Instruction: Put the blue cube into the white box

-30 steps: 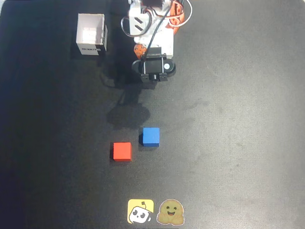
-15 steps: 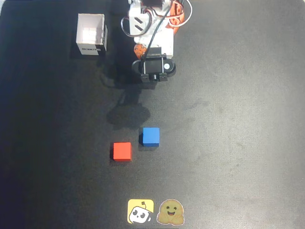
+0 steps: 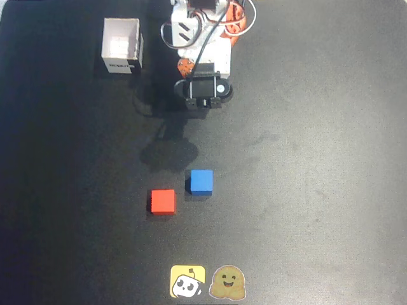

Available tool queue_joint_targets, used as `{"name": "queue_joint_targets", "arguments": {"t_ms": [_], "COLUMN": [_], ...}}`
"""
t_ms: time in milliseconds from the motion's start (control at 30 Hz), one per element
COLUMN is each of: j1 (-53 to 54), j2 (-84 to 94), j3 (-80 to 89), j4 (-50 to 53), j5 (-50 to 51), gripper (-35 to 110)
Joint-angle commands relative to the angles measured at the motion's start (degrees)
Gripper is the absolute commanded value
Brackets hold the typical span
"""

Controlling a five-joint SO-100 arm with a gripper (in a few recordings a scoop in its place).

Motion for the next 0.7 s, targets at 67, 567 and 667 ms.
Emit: {"name": "queue_joint_targets", "arguments": {"t_ms": [67,567,667], "j1": [0.35,0.62,1.41], "j2": [0.26,-4.48,-18.46], "j3": [-0.18,-8.79,-18.28], "j4": [0.18,-2.46,-4.48], "j5": [0.35,-1.67,-3.78], "gripper": [0,0,0]}}
